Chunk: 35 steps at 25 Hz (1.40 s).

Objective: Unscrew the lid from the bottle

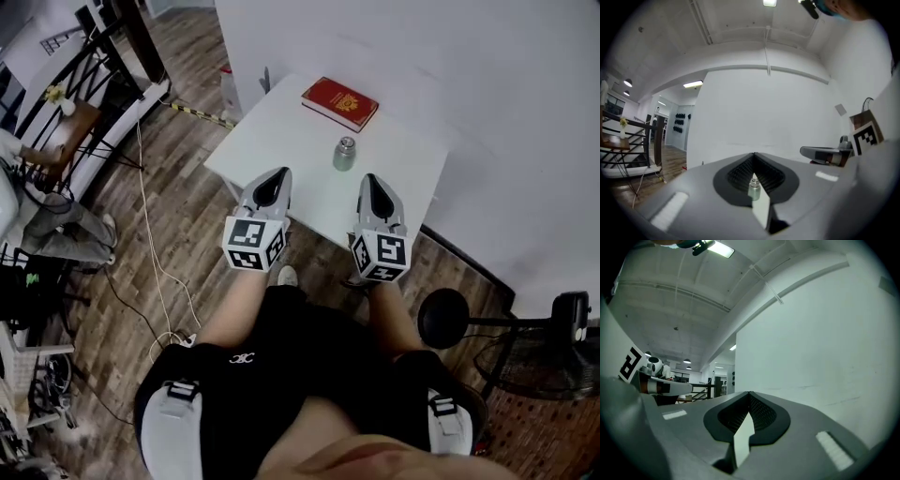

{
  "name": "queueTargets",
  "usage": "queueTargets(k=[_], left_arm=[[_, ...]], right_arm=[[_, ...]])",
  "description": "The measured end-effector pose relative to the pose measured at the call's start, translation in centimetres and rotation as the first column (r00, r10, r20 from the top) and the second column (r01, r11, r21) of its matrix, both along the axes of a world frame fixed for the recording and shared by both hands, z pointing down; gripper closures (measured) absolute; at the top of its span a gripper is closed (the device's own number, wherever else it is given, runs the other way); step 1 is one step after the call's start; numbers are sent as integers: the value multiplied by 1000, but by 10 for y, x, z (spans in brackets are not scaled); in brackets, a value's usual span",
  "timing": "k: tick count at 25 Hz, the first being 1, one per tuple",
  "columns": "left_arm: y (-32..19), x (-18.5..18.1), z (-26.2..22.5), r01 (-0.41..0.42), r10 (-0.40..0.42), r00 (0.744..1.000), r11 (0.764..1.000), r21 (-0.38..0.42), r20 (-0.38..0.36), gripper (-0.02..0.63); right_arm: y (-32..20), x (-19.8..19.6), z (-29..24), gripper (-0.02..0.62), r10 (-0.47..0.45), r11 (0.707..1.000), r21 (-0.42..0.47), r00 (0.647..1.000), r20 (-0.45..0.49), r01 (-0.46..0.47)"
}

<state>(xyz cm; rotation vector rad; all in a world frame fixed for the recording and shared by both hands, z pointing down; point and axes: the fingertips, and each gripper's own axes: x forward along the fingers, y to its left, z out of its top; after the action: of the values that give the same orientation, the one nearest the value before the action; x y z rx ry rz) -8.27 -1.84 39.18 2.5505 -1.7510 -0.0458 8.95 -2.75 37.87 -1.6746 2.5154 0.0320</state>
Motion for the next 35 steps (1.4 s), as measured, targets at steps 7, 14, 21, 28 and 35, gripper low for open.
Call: queueTargets(k=[7, 14, 21, 28, 35], left_arm=[[-111, -33, 0, -64, 65, 998, 997, -30, 8, 554], [-175, -50, 16, -125, 129, 991, 989, -76, 46, 554], [-209, -36, 29, -134, 138, 990, 985, -106, 33, 554], [-225, -3, 41, -255, 260, 965, 959, -127, 21, 405], [-223, 36, 78, -360, 376, 925, 915, -184, 61, 261]], right_arm=[[-110, -29, -1, 592, 66, 998, -22, 998, -14, -66], [-162, -40, 7, 592, 113, 992, -59, 993, -33, -115], [-191, -15, 22, 592, 134, 987, -85, 990, -40, -137], [-204, 9, 24, 391, 111, 992, -59, 993, 41, -109], [-208, 16, 61, 370, 52, 989, -140, 998, 22, -48]])
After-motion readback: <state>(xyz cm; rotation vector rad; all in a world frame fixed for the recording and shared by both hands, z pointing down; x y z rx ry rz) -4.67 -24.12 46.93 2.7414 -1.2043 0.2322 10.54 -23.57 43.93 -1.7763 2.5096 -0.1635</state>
